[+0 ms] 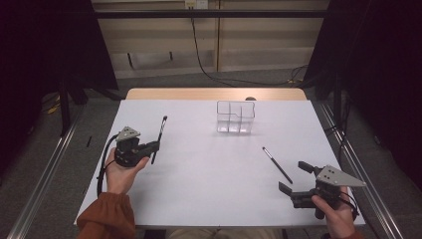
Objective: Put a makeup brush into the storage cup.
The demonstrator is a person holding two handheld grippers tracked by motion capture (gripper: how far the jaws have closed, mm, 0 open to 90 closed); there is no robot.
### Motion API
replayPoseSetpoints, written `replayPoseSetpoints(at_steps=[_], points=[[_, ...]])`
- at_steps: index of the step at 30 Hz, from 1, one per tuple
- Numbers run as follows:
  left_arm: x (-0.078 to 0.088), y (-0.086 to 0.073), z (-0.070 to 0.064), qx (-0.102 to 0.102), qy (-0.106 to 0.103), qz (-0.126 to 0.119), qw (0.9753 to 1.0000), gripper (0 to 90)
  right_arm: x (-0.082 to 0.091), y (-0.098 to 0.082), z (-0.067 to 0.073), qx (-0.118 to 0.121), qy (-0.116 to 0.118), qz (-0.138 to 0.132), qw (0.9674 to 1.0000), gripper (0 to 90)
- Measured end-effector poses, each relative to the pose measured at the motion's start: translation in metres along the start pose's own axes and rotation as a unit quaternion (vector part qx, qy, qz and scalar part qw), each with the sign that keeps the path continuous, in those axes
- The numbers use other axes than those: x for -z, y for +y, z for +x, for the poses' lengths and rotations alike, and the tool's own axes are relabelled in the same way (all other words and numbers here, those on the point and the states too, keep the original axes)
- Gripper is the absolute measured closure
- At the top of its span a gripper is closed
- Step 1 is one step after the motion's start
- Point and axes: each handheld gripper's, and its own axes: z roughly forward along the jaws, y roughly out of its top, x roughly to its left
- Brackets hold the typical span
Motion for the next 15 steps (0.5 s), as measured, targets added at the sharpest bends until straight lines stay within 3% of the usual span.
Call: replayPoseSetpoints(at_steps=[10,15], points=[[0.013,-0.004,0.004,0.001,-0.019,-0.062,0.9979,84.3,0.000,0.000,0.000,0.000,0.002,-0.002,1.0000,0.0],[0.018,-0.006,0.004,0.005,-0.020,-0.074,0.9970,84.4,0.000,0.000,0.001,0.000,0.003,-0.002,1.0000,0.0]])
